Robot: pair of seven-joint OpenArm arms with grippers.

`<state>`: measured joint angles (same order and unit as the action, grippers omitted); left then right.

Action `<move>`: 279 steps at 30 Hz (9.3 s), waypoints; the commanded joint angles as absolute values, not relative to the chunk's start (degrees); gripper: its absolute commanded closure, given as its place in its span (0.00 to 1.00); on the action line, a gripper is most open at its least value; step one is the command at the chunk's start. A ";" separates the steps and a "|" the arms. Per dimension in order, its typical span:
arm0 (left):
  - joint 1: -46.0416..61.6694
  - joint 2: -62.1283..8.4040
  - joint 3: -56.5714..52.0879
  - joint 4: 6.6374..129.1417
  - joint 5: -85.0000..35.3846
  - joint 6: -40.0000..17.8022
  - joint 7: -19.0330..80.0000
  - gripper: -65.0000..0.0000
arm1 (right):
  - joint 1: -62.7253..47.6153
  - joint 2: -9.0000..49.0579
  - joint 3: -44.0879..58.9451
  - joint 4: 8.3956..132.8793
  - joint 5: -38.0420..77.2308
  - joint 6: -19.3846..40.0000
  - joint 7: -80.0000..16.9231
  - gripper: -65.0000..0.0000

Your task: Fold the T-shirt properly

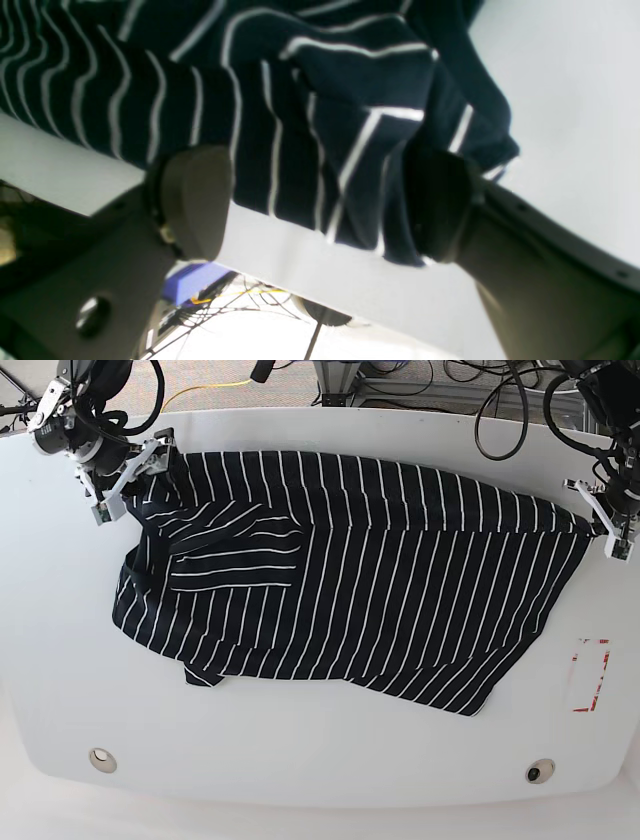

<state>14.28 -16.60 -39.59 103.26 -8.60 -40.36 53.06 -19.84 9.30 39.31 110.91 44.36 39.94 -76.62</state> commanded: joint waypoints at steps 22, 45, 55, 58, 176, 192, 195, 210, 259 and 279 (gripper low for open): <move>13.76 -18.24 -40.13 103.96 -7.78 -40.00 52.00 1.00 | -14.73 11.91 34.24 101.49 43.21 40.00 -75.47 0.46; 13.85 -20.44 -40.40 99.03 -7.69 -40.00 52.00 1.00 | -30.29 8.04 44.09 112.84 53.23 40.00 -75.65 1.00; 13.67 -20.44 -39.87 97.98 -7.69 -40.00 52.00 1.00 | -34.24 7.69 45.23 112.66 55.60 40.00 -75.47 1.00; 13.67 -20.44 -38.81 97.98 -7.69 -40.00 52.00 1.00 | -34.24 7.69 45.23 112.66 54.29 40.00 -75.47 1.00; -34.86 -14.90 -9.54 29.14 -8.22 -25.27 19.38 0.26 | 17.45 20.09 43.56 54.73 32.04 40.00 -62.11 1.00; -35.56 -11.47 -9.45 28.97 -7.78 -26.51 21.05 0.70 | 17.36 20.26 43.47 54.73 31.60 40.00 -62.11 1.00; -35.56 -11.56 -9.45 28.88 -7.78 -26.51 21.05 1.00 | 17.36 20.26 43.47 54.73 31.60 40.00 -62.11 1.00; -33.19 -12.97 -20.09 44.62 -8.22 -26.95 31.16 1.00 | 20.97 20.26 31.52 70.02 31.60 40.00 -65.10 1.00; -48.66 -19.12 -26.42 96.31 -8.31 -31.08 60.26 1.00 | 64.75 34.95 9.54 70.29 40.48 40.00 -76.09 1.00; -12.97 -14.73 -34.24 106.95 -12.70 -37.14 60.18 1.00 | 20.53 34.86 27.38 70.37 58.07 40.00 -76.09 1.00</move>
